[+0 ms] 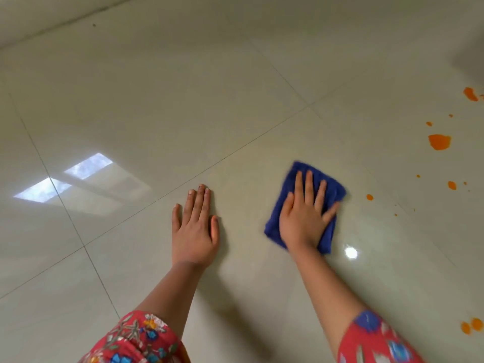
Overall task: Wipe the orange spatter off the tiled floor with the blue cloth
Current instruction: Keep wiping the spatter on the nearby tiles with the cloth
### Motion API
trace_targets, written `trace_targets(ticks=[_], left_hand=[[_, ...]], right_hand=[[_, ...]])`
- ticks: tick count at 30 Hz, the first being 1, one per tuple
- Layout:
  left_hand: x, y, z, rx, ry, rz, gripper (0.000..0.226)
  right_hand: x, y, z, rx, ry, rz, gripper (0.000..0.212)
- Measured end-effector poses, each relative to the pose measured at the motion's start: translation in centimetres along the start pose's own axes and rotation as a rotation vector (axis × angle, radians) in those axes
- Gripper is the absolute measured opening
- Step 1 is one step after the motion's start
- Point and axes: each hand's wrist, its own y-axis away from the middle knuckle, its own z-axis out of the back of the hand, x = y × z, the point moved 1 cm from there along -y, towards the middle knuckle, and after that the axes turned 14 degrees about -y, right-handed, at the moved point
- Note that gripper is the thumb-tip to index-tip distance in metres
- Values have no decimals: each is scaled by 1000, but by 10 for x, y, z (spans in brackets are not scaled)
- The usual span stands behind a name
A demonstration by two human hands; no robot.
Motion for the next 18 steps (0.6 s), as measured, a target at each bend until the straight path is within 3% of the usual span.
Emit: trace_targets(ticks=[3, 5, 9, 12, 14, 18], left_hand=[[0, 0, 2, 7, -4, -5, 61], [0, 0, 2, 2, -10, -4, 60], [1, -1, 1, -3, -36, -13, 61], [0, -2, 2, -9, -24, -18, 62], [0, -4, 3, -23, 1, -24, 62], [0, 3, 4, -28, 61, -99, 62]], right_hand=[[5, 77, 0, 116, 43, 198, 58], [16, 58, -5, 183, 30, 319, 57], [45, -5, -13, 174, 17, 200, 58], [40, 51, -9, 291, 61, 549, 56], [-3, 94, 10, 357, 71, 681, 57], [-104, 78, 48, 267, 178, 496, 58]])
